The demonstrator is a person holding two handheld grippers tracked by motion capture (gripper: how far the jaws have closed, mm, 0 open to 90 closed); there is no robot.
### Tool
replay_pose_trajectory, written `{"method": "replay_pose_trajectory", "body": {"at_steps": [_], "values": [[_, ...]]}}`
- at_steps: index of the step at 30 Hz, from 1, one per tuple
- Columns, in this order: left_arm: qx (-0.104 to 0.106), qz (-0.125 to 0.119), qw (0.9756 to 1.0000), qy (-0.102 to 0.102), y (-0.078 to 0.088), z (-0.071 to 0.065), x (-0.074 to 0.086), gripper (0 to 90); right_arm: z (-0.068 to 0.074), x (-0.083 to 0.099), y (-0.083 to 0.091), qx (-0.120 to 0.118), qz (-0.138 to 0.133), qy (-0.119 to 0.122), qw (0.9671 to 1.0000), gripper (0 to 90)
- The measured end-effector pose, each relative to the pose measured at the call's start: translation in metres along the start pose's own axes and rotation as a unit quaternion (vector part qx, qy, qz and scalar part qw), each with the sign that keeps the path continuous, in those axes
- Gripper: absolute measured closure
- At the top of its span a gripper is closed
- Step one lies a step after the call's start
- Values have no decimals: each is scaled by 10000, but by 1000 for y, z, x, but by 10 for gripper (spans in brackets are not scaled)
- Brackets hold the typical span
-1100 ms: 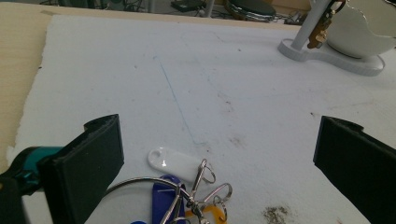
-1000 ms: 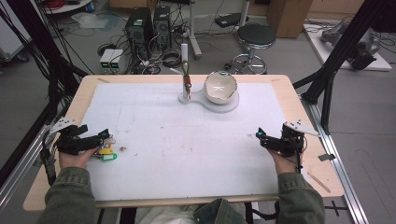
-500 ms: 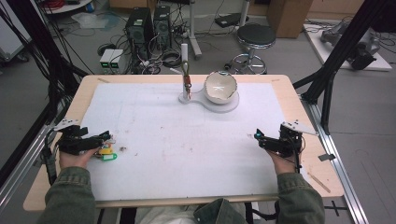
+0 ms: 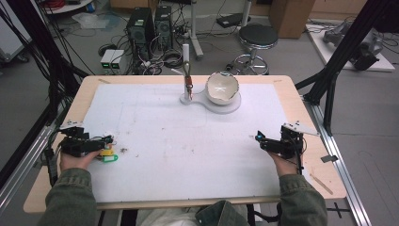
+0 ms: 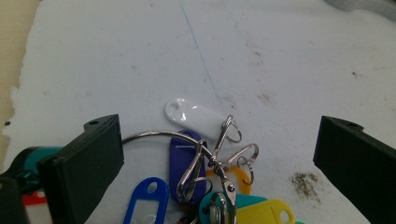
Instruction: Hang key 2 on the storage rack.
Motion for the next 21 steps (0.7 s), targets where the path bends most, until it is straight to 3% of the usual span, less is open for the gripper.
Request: {"method": "replay_pose_trajectory", "body": {"at_steps": [17, 21], "values": [[-198, 682, 9974, -70, -10, -2, 4, 21, 0, 1, -2, -61, 93, -18, 9999, 9], [-161, 827, 9963, -155, -12, -2, 5, 21, 0, 1, -3, -59, 126, -38, 9999, 9]]}}
Point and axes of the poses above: each handheld gripper's, and its own axes: y roughly backward along the jaws, x roughly out of its underside, z roughly to its left, the point moved 1 cm from there along -y, roughly forward along the jaws, and after that the axes turned 12 degrees about -x, right-handed, at the moved point
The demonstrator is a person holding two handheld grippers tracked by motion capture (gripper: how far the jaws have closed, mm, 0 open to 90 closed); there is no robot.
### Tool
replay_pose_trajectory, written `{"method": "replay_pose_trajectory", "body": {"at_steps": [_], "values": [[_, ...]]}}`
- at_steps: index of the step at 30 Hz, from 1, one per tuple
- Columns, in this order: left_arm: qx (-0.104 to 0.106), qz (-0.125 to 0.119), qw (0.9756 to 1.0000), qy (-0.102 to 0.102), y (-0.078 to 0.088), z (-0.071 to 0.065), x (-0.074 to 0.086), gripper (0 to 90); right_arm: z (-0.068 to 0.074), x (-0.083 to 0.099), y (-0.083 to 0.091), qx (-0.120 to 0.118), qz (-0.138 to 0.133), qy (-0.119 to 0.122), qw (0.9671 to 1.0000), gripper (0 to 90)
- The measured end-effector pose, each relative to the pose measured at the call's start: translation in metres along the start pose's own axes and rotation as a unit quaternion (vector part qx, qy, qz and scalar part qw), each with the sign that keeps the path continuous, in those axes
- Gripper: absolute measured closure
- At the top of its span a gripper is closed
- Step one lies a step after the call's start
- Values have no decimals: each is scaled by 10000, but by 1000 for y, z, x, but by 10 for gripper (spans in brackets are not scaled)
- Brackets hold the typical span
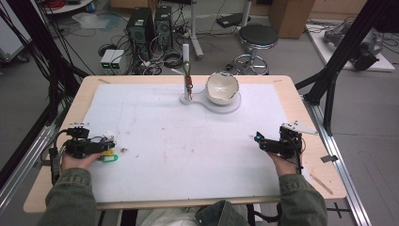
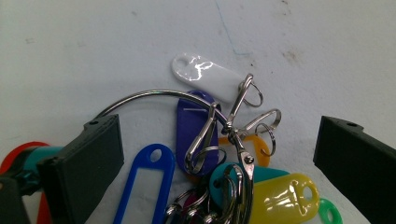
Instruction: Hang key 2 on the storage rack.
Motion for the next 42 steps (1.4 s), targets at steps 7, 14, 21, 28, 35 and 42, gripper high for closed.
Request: {"method": "replay_pose_trajectory", "body": {"at_steps": [7, 14, 21, 28, 35, 42], "values": [[-94, 153, 9997, -150, -1, -4, 0, 22, 0, 0, -1, -36, 13, -11, 10000, 9], [-224, -72, 9994, -262, 5, -9, 1, 346, -1, 0, -1, -45, 21, -7, 10000, 9], [131, -15, 9992, -383, 5, -14, 0, 672, -1, 0, -2, -80, 64, 11, 9999, 9], [196, 43, 9992, -341, 5, -12, -2, 689, -1, 0, -2, -74, 44, -22, 10000, 10], [253, -62, 9991, -323, 9, -12, -4, 708, -1, 0, -1, -75, 30, -25, 10000, 10], [284, -96, 9991, -302, 11, -12, -4, 714, -1, 0, -1, -82, 20, -19, 10000, 10]]}}
Point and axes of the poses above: each handheld gripper's, and its own axes: y roughly backward along the jaws, x roughly out of its underside, z roughly to its left, the point moved 1 cm from there along -y, roughly forward along the jaws, and after that the axes turned 12 degrees about -x, right-handed, at the moved point
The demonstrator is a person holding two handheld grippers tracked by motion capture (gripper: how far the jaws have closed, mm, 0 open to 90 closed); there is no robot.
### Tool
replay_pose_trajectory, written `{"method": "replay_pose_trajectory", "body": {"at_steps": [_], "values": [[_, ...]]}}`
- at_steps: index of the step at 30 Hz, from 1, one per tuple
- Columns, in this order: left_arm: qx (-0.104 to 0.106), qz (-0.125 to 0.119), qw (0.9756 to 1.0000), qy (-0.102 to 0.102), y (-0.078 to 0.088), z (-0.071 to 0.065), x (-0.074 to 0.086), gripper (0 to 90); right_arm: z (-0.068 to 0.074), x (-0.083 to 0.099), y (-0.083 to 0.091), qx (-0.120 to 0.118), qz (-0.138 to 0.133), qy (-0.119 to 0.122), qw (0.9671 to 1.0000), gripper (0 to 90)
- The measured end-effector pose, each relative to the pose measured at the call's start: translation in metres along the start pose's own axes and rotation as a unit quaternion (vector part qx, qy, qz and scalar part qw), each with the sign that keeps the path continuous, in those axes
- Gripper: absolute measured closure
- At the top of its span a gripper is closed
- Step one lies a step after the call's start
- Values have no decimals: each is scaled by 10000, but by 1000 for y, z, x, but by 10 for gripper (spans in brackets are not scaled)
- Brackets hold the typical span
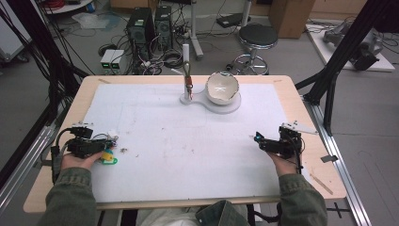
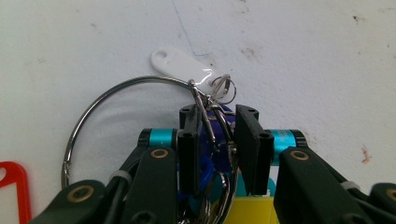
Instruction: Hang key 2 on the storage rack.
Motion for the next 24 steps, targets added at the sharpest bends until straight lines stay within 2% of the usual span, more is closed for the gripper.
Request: {"method": "replay_pose_trajectory", "body": {"at_steps": [4, 14, 17, 24], "values": [[75, -57, 9999, 84, 3, 1, -1, 715, 0, 0, 0, 2, -15, -7, 10000, 10], [201, -189, 9995, 143, 10, 3, -4, 716, 0, 0, 0, -10, -5, 2, 10000, 10], [185, -222, 9995, 107, 13, 3, -5, 715, 0, 0, 0, -17, -27, 15, 10000, 10], [198, -331, 9991, 192, 16, 4, -6, 715, 0, 0, 0, -25, -28, 11, 10000, 10]]}}
Point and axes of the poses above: each handheld gripper's, and its own axes: y roughly backward along the jaws, x roughly out of its underside, z roughly to its left, the point moved 1 cm from there along -y, roughly forward along the jaws, and after that the axes turned 12 degrees about -x, right-handed, at the moved point
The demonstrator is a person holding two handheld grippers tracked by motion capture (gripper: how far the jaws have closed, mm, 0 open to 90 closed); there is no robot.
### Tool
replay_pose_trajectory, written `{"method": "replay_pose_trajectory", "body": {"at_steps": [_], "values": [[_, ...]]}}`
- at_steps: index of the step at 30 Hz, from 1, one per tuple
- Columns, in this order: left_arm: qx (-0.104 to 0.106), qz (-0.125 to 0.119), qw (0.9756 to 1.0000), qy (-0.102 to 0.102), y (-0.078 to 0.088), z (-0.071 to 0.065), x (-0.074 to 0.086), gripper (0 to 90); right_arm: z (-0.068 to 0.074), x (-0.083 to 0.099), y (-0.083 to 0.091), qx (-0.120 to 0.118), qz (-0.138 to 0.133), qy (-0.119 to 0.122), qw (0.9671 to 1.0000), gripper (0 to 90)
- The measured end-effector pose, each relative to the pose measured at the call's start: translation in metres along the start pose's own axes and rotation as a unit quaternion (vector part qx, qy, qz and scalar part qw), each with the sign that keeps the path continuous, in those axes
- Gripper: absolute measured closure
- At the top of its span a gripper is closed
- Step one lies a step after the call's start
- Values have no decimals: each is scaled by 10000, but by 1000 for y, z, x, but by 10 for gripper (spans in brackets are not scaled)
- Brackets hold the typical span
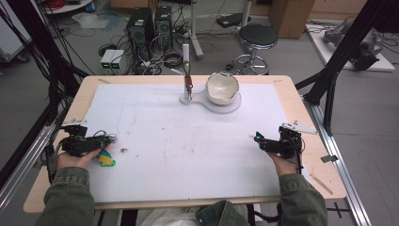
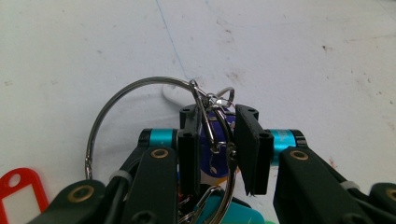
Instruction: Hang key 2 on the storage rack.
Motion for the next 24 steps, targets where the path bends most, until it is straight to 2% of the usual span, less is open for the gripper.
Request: {"method": "replay_pose_trajectory", "body": {"at_steps": [9, 18, 24], "values": [[123, -247, 9996, 63, 10, 0, -5, 715, 0, 0, 0, -10, 6, -38, 10000, 10], [498, -542, 9964, 419, 22, 7, -11, 718, -1, 0, -1, -51, -10, -43, 10000, 10], [538, -681, 9955, 381, 29, 6, -18, 718, -1, 0, 0, -50, -18, -78, 10000, 10]]}}
Point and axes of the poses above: each handheld gripper's, and its own axes: y roughly backward along the jaws, x roughly out of its underside, z roughly to its left, the point moved 1 cm from there along -y, roughly forward along the jaws, and after that the axes turned 12 degrees about -x, right-handed, at the moved point
